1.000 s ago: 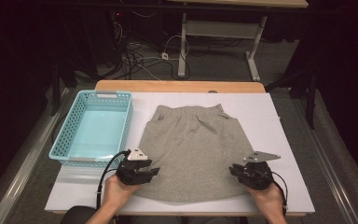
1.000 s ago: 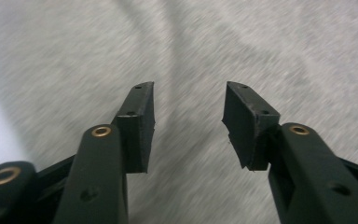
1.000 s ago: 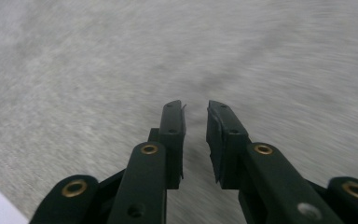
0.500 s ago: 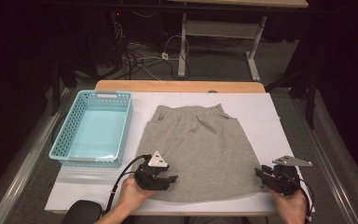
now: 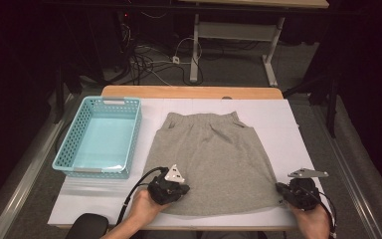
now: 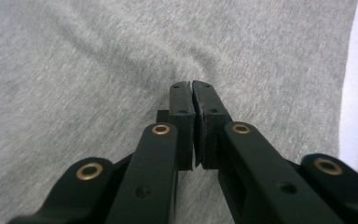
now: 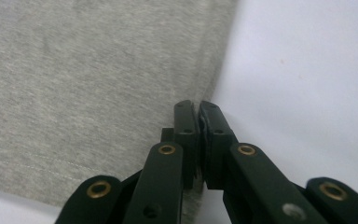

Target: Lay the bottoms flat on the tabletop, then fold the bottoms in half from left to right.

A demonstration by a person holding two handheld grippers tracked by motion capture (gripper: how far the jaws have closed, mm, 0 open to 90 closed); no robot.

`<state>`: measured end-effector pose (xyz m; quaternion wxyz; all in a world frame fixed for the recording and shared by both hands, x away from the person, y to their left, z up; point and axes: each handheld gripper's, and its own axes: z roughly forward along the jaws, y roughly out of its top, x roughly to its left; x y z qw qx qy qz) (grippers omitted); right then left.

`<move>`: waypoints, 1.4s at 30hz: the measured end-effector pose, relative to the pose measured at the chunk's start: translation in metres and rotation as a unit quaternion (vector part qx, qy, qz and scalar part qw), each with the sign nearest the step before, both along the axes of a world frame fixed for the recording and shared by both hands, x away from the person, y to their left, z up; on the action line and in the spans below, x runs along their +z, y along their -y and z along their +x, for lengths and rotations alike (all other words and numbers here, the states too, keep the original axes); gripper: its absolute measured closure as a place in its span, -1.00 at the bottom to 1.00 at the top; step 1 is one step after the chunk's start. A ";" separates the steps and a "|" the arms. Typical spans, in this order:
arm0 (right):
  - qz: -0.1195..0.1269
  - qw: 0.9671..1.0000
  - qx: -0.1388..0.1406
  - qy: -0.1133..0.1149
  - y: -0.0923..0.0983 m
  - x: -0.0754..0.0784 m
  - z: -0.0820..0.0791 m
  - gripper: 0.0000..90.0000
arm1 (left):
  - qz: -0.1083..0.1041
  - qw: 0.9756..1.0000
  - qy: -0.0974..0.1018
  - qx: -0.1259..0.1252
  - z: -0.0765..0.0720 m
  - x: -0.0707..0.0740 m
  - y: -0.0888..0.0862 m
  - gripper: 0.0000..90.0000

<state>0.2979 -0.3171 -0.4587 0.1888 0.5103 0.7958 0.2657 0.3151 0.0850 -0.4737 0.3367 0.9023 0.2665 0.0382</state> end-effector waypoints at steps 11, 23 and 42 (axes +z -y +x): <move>0.042 0.999 -0.017 0.008 0.011 -0.001 -0.003 0.57 | -0.016 1.000 0.017 0.013 -0.002 0.006 -0.010 0.61; 0.076 0.995 0.022 0.063 -0.014 0.007 0.005 0.28 | -0.046 0.995 0.031 0.083 -0.001 0.010 -0.039 0.08; 0.086 0.993 0.043 0.069 -0.026 0.002 0.007 0.18 | -0.066 0.993 0.018 0.091 0.000 0.010 -0.048 -0.05</move>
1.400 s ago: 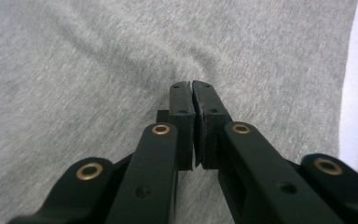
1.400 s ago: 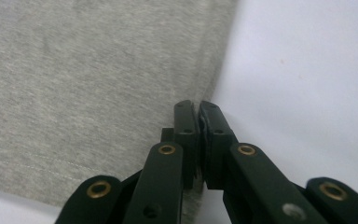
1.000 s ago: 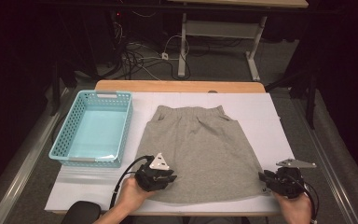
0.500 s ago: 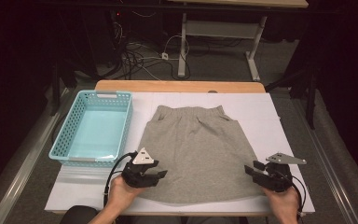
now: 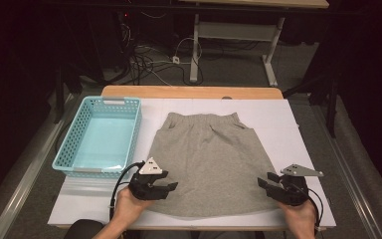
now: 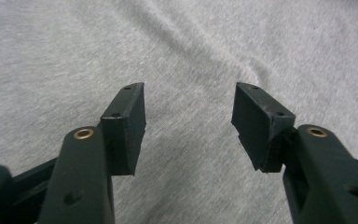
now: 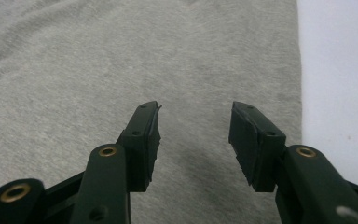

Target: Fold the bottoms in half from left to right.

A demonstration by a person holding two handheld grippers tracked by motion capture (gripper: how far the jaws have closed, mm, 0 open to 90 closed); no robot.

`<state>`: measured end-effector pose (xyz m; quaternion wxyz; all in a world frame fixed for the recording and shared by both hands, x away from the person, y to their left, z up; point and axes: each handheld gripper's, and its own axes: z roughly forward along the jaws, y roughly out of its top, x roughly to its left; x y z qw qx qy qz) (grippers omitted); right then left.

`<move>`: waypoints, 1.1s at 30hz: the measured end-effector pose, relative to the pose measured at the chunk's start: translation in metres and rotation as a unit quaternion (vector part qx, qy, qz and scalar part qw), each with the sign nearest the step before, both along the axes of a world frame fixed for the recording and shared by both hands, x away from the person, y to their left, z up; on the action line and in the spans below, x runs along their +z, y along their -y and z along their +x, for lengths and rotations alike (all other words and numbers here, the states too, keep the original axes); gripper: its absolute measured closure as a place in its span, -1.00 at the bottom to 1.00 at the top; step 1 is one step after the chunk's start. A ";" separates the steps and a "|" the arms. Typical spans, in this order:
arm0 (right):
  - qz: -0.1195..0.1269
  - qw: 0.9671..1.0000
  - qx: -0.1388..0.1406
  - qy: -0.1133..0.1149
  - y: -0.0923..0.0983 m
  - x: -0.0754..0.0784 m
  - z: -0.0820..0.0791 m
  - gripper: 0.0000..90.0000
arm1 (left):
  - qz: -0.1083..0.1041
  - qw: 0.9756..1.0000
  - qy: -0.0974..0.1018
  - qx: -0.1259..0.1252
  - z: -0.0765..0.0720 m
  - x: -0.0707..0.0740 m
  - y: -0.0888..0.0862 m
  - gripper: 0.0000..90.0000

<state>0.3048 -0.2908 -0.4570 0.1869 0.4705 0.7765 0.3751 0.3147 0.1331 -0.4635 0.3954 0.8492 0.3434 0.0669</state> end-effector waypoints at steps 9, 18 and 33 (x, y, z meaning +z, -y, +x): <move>0.009 1.000 0.001 0.007 -0.007 0.002 -0.004 0.04 | -0.012 1.000 0.005 0.008 -0.001 0.004 -0.006 -0.08; 0.008 1.000 0.018 0.005 -0.012 -0.002 -0.004 0.00 | -0.007 1.000 0.017 0.014 -0.003 0.006 -0.008 -0.11; 0.018 0.999 0.037 0.012 -0.014 -0.004 -0.005 0.01 | -0.034 0.999 0.020 0.027 0.010 0.023 -0.006 -0.19</move>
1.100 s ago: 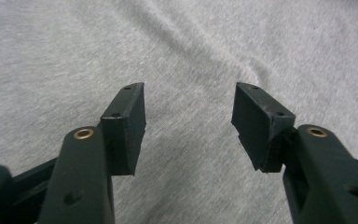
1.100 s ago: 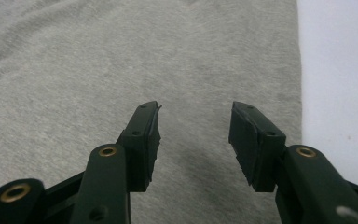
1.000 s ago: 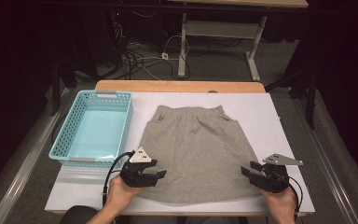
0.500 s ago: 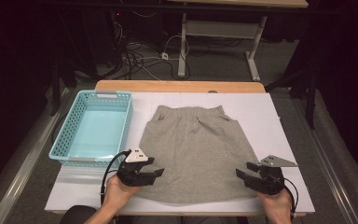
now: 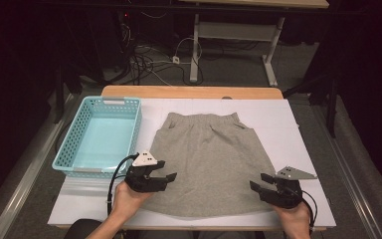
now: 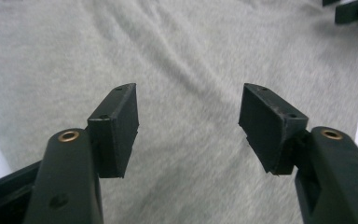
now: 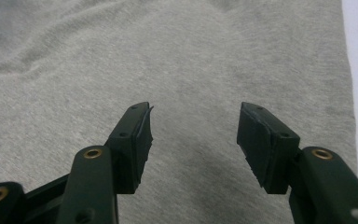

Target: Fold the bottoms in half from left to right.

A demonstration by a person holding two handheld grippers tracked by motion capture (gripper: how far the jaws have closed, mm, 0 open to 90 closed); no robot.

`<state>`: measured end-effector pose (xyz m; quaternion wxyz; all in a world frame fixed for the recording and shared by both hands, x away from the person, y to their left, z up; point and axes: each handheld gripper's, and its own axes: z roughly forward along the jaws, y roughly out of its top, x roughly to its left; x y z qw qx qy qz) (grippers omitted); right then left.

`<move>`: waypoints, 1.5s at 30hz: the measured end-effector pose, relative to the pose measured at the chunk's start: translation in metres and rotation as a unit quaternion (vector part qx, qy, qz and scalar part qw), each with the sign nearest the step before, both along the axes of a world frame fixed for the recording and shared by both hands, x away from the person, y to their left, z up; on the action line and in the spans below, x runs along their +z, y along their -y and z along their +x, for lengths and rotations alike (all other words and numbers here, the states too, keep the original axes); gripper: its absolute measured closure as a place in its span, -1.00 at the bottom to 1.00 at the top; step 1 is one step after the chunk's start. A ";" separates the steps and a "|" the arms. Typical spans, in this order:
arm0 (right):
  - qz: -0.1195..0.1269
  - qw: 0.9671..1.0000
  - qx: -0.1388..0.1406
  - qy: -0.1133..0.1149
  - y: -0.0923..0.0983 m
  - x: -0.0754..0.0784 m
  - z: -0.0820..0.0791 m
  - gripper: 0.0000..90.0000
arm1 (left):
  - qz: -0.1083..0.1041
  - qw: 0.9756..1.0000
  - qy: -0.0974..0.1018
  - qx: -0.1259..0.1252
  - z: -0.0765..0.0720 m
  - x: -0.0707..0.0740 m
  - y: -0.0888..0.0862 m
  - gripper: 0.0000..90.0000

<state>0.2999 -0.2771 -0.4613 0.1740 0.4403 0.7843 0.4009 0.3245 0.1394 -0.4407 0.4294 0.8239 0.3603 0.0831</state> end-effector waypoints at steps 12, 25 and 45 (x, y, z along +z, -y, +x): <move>0.004 1.000 0.006 0.007 -0.002 0.000 0.000 -0.03 | 0.014 1.000 0.017 0.022 0.027 0.026 0.013 -0.22; 0.001 1.000 0.011 0.003 -0.003 -0.002 0.001 -0.04 | 0.024 0.997 0.036 0.058 0.067 0.044 0.024 -0.28; 0.002 1.000 0.010 -0.001 -0.002 -0.002 0.002 -0.04 | 0.045 0.993 -0.035 0.105 0.155 0.037 0.030 -0.23</move>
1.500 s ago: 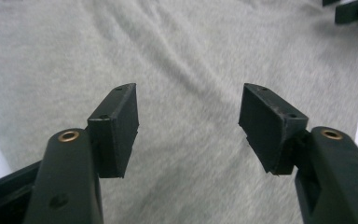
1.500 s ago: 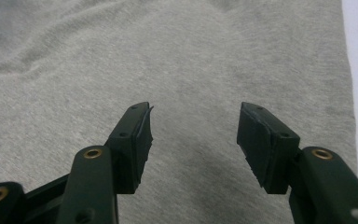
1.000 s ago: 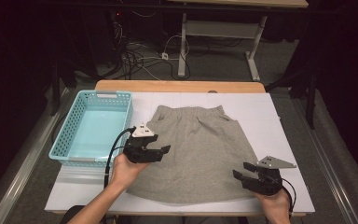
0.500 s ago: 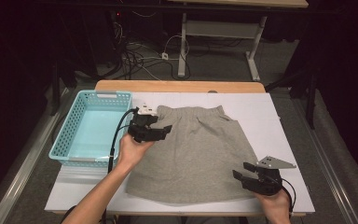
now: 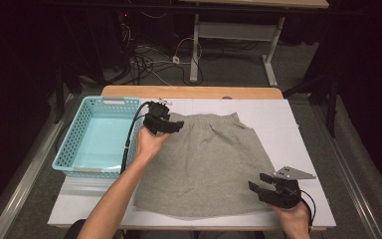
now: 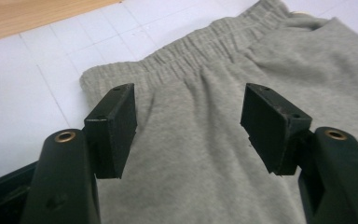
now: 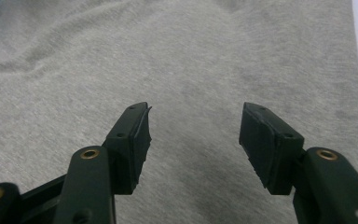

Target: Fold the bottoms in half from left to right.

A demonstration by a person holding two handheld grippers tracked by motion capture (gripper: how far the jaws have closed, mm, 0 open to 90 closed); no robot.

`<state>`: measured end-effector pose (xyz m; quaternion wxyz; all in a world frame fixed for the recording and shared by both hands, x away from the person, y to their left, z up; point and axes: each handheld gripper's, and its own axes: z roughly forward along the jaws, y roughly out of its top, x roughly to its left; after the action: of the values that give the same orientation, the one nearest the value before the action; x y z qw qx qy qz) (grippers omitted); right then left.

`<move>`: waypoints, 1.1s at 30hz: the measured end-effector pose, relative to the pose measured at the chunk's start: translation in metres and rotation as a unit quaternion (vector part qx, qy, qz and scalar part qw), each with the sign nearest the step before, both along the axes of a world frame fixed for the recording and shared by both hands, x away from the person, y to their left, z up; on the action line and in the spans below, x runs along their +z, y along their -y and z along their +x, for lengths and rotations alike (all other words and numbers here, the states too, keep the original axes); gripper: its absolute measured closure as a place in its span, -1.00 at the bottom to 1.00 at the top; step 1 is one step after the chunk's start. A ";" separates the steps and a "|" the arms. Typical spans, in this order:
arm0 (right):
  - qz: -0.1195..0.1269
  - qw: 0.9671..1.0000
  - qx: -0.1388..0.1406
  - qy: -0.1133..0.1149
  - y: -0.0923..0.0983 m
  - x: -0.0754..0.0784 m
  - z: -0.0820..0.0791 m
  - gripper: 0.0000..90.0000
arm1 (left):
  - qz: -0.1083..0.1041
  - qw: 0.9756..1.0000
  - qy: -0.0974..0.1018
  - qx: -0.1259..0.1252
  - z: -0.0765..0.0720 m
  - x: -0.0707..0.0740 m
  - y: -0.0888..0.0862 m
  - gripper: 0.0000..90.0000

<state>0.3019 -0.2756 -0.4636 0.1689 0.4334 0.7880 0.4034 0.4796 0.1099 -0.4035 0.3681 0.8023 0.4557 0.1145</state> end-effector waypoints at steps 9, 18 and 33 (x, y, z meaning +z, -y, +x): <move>0.000 1.000 0.000 0.003 -0.001 0.001 -0.001 -0.03 | 0.014 0.998 -0.050 0.035 0.032 -0.024 -0.001 -0.29; 0.002 1.000 0.000 -0.001 -0.001 0.000 -0.001 -0.03 | 0.030 0.995 -0.083 0.053 0.053 -0.040 0.004 -0.32; 0.000 1.000 0.007 -0.002 -0.001 0.000 0.000 -0.02 | 0.057 0.989 -0.115 0.078 0.068 -0.056 -0.001 -0.29</move>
<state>0.3016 -0.2744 -0.4637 0.1643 0.4283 0.7915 0.4038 0.5481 0.1105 -0.4595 0.2573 0.7915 0.5492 0.0758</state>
